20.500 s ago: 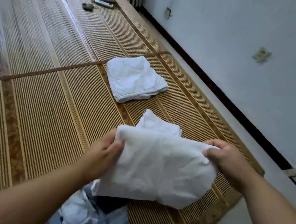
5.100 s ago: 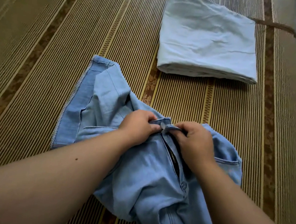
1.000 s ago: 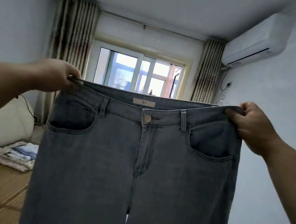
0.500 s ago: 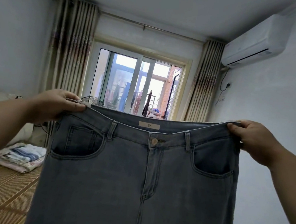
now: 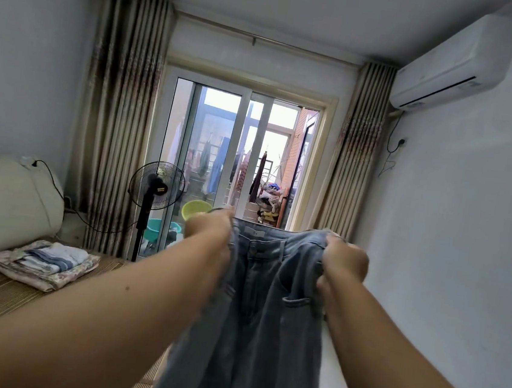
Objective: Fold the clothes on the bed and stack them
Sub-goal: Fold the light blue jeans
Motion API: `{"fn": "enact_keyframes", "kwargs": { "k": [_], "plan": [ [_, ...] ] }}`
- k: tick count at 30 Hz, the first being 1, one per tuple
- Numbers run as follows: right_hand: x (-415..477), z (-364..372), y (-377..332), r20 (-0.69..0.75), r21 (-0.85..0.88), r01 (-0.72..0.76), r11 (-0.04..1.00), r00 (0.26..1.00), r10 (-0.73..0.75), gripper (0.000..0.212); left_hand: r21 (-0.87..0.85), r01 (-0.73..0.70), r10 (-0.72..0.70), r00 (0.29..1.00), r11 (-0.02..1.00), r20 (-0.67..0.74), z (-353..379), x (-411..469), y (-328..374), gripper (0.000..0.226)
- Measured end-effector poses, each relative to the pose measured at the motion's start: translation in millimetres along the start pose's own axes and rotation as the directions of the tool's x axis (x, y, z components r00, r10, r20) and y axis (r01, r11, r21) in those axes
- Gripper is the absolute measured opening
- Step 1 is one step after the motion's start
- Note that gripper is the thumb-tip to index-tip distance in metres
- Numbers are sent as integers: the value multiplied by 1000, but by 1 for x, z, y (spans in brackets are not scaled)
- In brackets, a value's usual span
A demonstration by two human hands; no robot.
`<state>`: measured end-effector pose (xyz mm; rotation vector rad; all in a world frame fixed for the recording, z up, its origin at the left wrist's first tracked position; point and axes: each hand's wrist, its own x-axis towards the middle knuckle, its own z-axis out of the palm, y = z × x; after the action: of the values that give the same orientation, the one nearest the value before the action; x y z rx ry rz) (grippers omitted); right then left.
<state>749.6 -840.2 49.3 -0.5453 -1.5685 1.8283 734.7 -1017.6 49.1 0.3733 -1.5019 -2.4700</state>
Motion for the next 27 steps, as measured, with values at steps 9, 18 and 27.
{"fn": "enact_keyframes", "kwargs": {
  "k": [9, 18, 27],
  "plan": [
    [-37, 7, 22, 525, 104, 67, 992, 844, -111, 13, 169, -206, 150, 944, 964, 294, 22, -50, -29, 15],
    [-38, -15, 17, 717, 78, 244, 967, 660, -224, 15, 204, -169, -31, 692, 964, 721, 2, -47, -21, 84],
    [-3, -3, -41, 757, 256, -56, 965, 633, -164, 26, 368, -240, 111, 934, 899, 338, -41, 11, -24, 96]
  ]
}}
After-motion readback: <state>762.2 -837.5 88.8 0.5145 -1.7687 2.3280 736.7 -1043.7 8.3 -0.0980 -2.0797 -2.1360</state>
